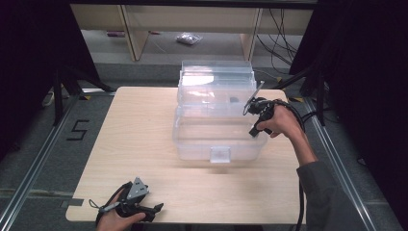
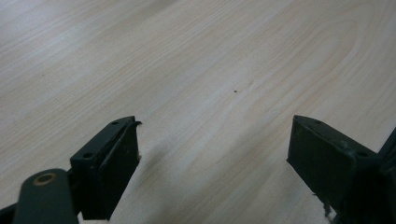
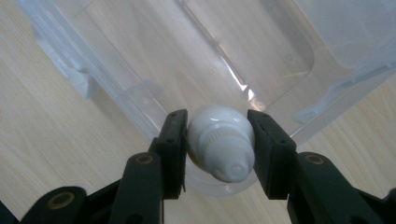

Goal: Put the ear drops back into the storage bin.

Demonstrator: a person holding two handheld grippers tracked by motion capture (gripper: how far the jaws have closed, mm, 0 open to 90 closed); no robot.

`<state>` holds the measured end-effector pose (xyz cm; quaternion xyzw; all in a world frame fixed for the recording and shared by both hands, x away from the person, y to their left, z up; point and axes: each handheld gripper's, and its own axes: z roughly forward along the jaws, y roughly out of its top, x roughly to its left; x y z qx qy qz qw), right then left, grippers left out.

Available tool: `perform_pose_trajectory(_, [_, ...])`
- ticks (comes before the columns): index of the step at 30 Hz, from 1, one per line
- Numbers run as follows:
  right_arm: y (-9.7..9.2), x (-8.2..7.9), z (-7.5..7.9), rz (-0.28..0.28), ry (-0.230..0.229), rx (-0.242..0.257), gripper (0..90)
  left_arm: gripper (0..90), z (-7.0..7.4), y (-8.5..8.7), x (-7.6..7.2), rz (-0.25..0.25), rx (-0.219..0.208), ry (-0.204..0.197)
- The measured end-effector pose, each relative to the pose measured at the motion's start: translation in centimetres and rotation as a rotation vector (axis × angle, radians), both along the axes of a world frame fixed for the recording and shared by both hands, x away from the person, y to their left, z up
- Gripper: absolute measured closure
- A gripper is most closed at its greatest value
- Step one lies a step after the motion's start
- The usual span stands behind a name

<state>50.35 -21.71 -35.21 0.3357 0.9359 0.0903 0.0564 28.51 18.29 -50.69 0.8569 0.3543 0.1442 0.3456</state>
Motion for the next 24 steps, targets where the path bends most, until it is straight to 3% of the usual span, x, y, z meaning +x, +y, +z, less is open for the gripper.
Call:
perform_pose_trajectory(3, [0.0,0.4,-0.5,-0.001,0.005,-0.011,60.2,15.9,0.1,0.2,0.1,-0.018,0.026,0.003])
perform_pose_trajectory(4, [0.0,0.5,-0.6,0.002,0.008,-0.011,60.2,15.9,0.0,0.0,0.0,-0.002,0.002,0.002])
perform_pose_trajectory(9, [0.2,0.8,-1.2,-0.028,0.026,-0.010,60.2,15.9,0.0,0.0,0.0,-0.002,-0.001,0.001])
perform_pose_trajectory(11, [0.1,1.0,-1.7,-0.016,0.035,-0.006,60.2,15.9,0.2,0.3,0.1,-0.027,0.037,0.005])
perform_pose_trajectory(12, [0.0,1.1,-2.0,-0.015,0.029,-0.009,60.2,15.9,0.0,0.0,0.0,-0.003,-0.002,0.003])
perform_pose_trajectory(17, [0.0,1.1,-2.6,-0.021,0.044,-0.009,60.2,15.9,0.0,0.0,0.0,-0.001,0.000,0.003])
perform_pose_trajectory(18, [-0.1,1.2,-2.9,-0.010,0.042,-0.005,60.2,15.9,0.2,0.2,0.1,-0.029,0.037,0.013])
perform_pose_trajectory(21, [-0.1,1.3,-3.3,-0.027,0.054,-0.010,60.2,15.9,-0.1,0.0,0.0,0.004,0.007,-0.002])
perform_pose_trajectory(24, [-0.1,1.3,-3.5,-0.035,0.065,-0.004,60.2,15.9,0.0,0.0,0.0,-0.004,0.002,0.004])
